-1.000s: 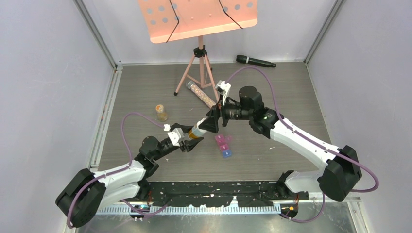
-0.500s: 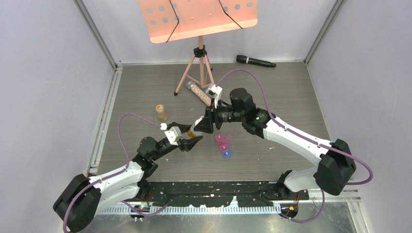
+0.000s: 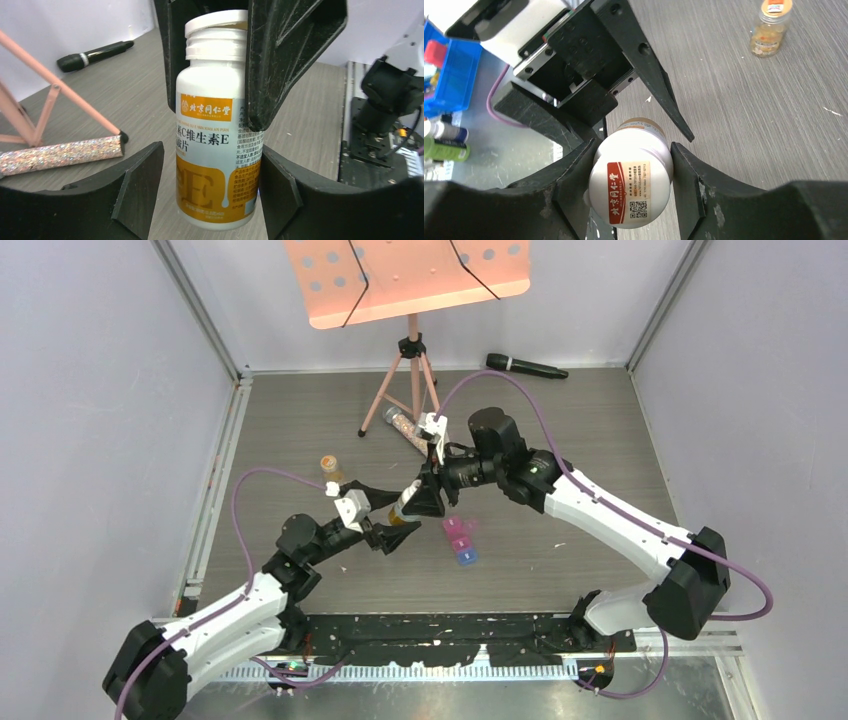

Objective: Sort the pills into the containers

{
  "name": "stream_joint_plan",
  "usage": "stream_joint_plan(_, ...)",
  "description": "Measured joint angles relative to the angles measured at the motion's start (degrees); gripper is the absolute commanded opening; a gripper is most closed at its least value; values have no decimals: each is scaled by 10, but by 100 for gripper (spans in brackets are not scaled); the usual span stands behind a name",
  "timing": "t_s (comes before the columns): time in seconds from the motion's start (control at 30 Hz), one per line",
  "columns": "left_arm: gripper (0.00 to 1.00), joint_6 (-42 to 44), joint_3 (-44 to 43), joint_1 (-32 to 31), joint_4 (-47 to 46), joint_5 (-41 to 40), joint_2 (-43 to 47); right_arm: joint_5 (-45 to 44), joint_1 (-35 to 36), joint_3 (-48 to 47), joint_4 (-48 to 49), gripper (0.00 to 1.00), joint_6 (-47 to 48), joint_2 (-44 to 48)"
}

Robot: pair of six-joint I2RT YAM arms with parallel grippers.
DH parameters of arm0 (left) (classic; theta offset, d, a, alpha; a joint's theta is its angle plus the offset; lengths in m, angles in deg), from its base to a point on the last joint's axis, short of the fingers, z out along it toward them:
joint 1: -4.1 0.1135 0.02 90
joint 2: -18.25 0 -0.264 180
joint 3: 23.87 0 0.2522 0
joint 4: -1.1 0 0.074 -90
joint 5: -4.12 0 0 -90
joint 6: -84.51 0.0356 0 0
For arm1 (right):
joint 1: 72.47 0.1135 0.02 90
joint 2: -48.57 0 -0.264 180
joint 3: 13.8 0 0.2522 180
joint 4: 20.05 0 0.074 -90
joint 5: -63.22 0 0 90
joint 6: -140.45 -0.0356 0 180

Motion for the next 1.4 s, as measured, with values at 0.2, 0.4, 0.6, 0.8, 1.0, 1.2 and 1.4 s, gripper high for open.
stream_joint_plan(0.2, 71, -19, -32, 0, 68, 65, 14, 39, 0, -35, -101, 15, 94, 0)
stream_joint_plan(0.4, 63, -29, -50, 0, 99, 113, 5, 50, 0, -38, -146, 15, 133, 0)
stream_joint_plan(0.6, 64, -30, -53, 0, 106, 145, -41, 57, 0, -38, -147, 15, 123, -5)
stream_joint_plan(0.8, 61, -35, -58, 0, 108, 165, -63, 58, -1, -38, -134, 15, 109, -5)
stream_joint_plan(1.0, 66, -30, -58, 0, 109, 165, -50, 58, -1, -38, -132, 16, 108, -5)
stream_joint_plan(1.2, 37, -29, -58, 1, 110, 162, -35, 59, -1, -38, -131, 15, 108, -5)
stream_joint_plan(1.4, 0, -30, -60, 2, 109, 165, -44, 57, -1, -38, -132, 25, 107, -5)
